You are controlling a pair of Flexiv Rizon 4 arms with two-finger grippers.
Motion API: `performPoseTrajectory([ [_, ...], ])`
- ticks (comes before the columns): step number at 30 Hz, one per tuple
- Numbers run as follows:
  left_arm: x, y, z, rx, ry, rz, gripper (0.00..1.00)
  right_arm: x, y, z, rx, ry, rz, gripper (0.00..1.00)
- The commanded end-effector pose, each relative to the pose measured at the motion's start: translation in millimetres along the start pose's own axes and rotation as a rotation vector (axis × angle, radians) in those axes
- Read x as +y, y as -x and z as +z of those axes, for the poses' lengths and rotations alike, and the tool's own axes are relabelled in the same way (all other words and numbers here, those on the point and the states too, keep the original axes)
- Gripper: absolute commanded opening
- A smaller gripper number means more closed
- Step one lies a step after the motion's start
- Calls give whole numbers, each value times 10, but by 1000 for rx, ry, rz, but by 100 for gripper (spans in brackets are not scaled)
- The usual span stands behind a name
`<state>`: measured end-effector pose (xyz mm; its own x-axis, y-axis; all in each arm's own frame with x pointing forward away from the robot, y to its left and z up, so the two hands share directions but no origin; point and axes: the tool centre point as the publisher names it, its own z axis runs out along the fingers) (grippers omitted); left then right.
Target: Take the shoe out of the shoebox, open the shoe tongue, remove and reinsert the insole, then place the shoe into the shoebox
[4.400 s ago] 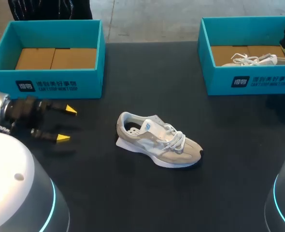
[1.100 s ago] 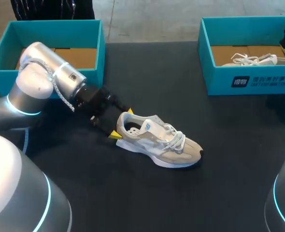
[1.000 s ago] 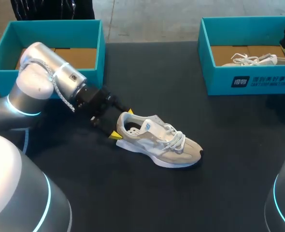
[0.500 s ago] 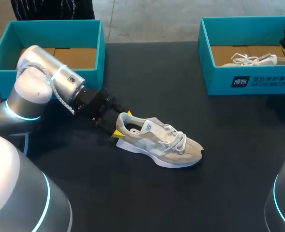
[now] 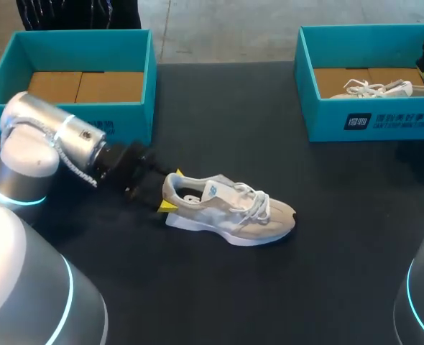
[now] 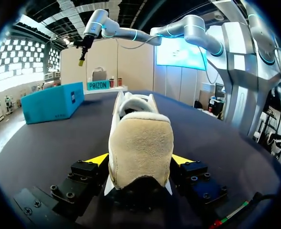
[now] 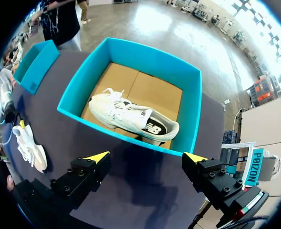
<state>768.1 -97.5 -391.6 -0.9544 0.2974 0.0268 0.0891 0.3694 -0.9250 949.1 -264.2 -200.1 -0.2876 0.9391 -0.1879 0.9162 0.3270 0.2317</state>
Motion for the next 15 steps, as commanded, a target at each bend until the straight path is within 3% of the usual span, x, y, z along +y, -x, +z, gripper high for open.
performPoseTrajectory([
  [1,19,-121,-84,-120,-11,-2,0,0,2,3,1,0,-1,100],
  [15,82,-301,-296,-241,-39,-29,0,0,2,3,1,0,-1,100],
])
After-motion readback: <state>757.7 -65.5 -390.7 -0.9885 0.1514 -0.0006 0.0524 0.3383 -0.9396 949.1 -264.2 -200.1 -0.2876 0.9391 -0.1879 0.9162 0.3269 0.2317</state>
